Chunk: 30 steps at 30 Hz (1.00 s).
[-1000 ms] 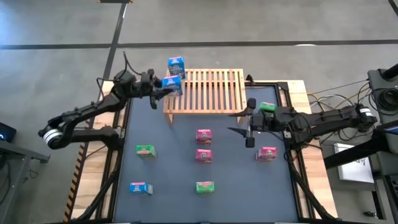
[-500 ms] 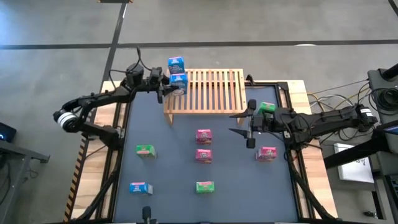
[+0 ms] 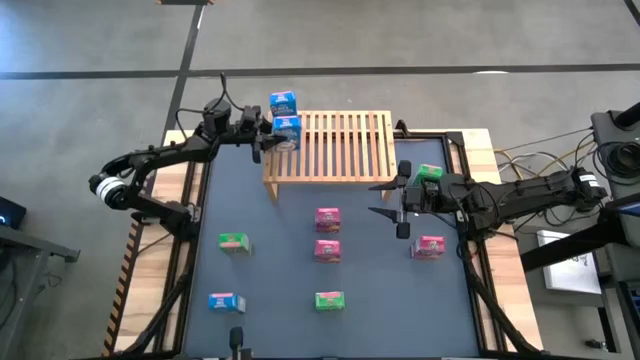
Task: Stack cereal on shelf
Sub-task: Put the right blue cereal box on the shelf aligned with the other blue cereal box
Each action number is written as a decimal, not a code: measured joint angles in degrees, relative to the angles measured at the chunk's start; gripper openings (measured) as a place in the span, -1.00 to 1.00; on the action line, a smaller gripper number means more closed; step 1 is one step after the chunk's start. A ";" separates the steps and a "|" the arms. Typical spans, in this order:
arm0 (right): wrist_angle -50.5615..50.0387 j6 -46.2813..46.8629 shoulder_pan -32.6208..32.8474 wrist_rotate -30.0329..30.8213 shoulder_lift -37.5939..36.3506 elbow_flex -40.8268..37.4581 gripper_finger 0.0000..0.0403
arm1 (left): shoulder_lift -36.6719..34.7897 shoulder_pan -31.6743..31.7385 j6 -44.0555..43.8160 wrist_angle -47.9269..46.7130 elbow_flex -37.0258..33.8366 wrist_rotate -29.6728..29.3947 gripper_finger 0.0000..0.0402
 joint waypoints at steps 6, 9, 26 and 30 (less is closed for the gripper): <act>0.00 -0.10 -0.02 0.00 0.01 0.00 0.07 | -0.07 0.03 0.00 -0.82 0.00 0.09 -0.21; -0.02 -0.12 -0.02 0.00 0.02 0.00 0.07 | -0.07 0.06 0.02 -1.47 0.00 0.07 -0.13; 0.00 0.27 0.00 0.00 0.04 0.00 0.07 | -7.24 0.62 1.61 -9.65 -0.04 -0.01 0.08; 0.00 0.76 -0.01 0.00 0.04 0.00 0.07 | -11.47 0.99 2.62 -13.57 -0.04 -0.50 0.08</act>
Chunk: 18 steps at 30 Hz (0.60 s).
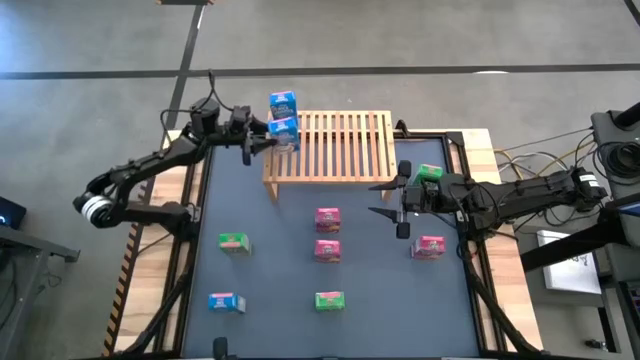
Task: Stack cereal on shelf
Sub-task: Put the right blue cereal box on the shelf aligned with the other blue cereal box
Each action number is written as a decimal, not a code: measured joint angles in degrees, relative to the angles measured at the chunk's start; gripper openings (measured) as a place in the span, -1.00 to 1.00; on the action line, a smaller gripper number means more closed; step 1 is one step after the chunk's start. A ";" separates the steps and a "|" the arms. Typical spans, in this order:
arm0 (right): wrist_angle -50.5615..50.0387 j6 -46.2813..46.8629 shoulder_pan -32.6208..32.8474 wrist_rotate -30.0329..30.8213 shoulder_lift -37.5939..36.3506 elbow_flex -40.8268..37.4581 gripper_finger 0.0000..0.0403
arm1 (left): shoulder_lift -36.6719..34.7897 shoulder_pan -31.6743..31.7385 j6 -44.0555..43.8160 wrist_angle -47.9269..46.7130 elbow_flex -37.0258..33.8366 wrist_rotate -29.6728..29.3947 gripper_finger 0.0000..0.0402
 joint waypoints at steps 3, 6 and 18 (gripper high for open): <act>0.00 0.09 0.00 0.00 0.00 0.00 0.07 | -3.97 0.54 1.78 -5.20 0.00 -1.96 0.08; 0.00 0.64 -0.01 0.00 0.00 0.00 0.07 | -8.08 0.66 5.47 -12.20 0.00 -7.31 0.08; -2.64 3.61 0.01 0.02 2.98 0.00 0.07 | -19.57 -0.68 4.99 -24.88 -1.38 -10.45 0.08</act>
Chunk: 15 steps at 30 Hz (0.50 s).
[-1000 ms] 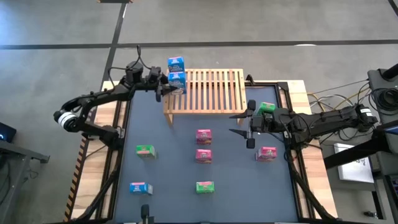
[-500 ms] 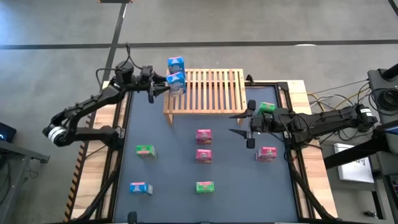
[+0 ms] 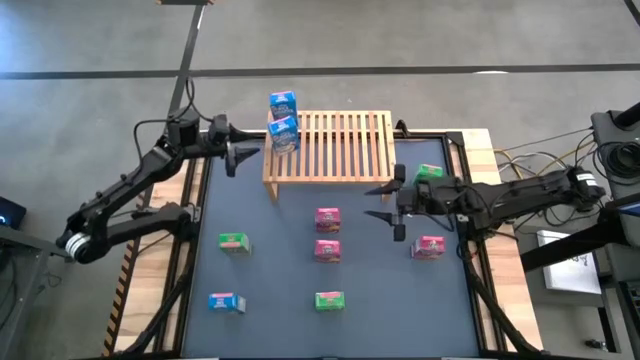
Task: Stack cereal on shelf
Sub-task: Put the right blue cereal box on the shelf aligned with the other blue cereal box
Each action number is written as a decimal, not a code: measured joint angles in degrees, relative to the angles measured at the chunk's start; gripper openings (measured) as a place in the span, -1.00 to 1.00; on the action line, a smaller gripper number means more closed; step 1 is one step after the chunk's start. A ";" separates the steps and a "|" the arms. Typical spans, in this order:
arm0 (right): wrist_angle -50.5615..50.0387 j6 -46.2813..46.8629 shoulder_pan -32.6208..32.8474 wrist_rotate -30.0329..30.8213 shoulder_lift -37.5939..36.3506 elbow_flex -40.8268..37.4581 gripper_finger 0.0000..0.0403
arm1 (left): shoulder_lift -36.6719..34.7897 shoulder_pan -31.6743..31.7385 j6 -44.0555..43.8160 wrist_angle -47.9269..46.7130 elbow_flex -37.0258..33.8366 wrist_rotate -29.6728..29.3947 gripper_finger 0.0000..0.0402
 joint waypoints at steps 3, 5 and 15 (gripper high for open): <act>0.71 -0.12 -0.02 0.09 2.01 0.00 0.07 | -0.60 -1.88 -1.44 1.73 -1.63 2.38 0.08; 2.19 -0.88 -0.02 0.44 3.53 0.00 0.07 | -0.63 -3.38 -1.72 2.78 -2.81 5.02 0.08; 4.48 -1.69 -0.02 0.46 5.96 0.00 0.07 | 1.10 -9.64 -5.60 16.11 -8.04 4.69 0.08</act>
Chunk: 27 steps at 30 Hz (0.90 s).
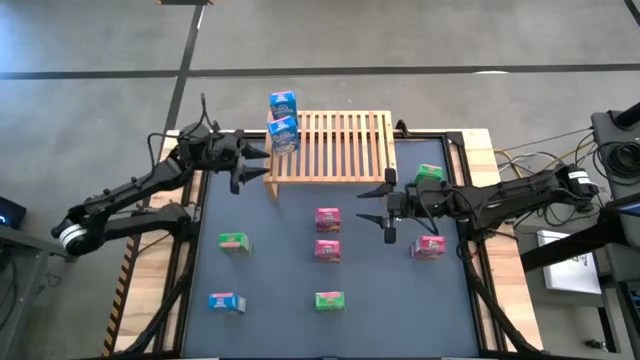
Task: Stack cereal on shelf
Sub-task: Put the right blue cereal box on the shelf aligned with the other blue cereal box
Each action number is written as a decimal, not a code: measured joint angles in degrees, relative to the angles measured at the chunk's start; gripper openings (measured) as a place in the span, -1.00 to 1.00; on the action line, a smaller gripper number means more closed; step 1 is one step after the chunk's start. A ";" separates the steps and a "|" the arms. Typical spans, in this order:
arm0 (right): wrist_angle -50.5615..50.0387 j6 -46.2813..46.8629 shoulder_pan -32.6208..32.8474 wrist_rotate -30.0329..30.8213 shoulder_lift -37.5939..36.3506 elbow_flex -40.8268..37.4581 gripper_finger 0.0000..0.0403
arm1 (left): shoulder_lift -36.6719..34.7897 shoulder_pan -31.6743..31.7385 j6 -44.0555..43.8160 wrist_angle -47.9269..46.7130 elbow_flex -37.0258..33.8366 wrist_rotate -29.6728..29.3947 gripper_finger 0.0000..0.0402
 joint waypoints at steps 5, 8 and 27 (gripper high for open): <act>0.45 -0.04 0.00 0.00 -0.37 0.02 0.07 | 2.82 -0.36 -0.83 3.88 -0.91 -0.14 0.08; 0.46 -0.13 0.00 0.00 -0.35 0.02 0.07 | 5.20 -0.90 -1.40 5.78 -1.12 0.08 0.08; 0.37 -0.29 0.00 0.01 -0.35 0.02 0.07 | 12.58 -1.24 -0.34 8.83 -0.85 -1.78 0.08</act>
